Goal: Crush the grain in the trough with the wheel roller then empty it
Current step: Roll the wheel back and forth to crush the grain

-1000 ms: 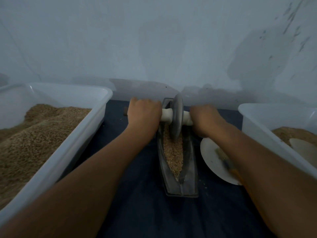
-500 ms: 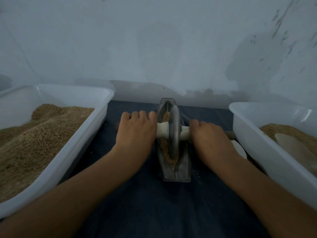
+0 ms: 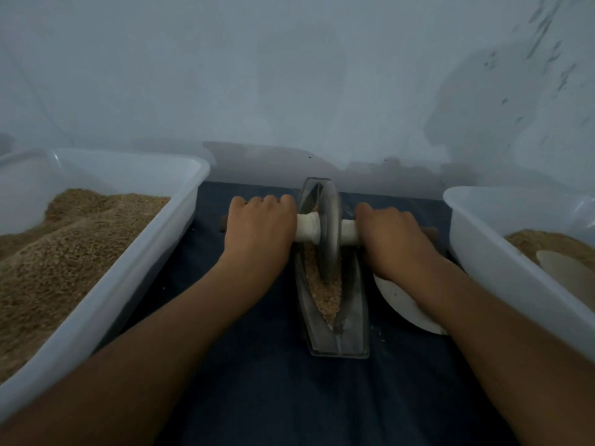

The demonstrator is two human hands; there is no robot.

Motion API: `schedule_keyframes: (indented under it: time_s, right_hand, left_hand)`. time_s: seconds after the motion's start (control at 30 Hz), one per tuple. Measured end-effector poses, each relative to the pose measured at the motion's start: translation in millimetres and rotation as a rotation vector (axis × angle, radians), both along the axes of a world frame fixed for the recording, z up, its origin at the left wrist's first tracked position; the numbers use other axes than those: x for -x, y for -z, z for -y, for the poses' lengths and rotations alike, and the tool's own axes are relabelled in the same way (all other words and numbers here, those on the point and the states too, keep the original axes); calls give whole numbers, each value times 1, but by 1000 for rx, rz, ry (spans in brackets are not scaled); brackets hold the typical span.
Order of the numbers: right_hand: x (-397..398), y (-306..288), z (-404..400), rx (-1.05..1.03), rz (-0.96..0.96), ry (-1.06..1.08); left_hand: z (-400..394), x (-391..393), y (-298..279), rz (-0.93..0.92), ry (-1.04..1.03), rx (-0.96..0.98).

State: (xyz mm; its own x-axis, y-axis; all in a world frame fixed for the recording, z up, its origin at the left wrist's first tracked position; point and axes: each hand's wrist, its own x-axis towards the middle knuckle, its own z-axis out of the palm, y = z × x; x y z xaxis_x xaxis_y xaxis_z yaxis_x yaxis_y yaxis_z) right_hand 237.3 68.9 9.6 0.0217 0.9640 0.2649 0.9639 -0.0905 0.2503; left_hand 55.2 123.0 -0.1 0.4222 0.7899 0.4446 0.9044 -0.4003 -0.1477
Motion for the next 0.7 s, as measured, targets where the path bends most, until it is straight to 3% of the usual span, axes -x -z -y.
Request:
schedule_keyframes:
  time_s: [0.37, 0.7]
  right_hand:
    - [-12, -26, -52, 291, -89, 85]
    - [-6, -11, -19, 114, -113, 31]
  left_hand:
    - [-47, -22, -18, -78, -19, 42]
    - [-22, -8, -4, -41, -10, -19]
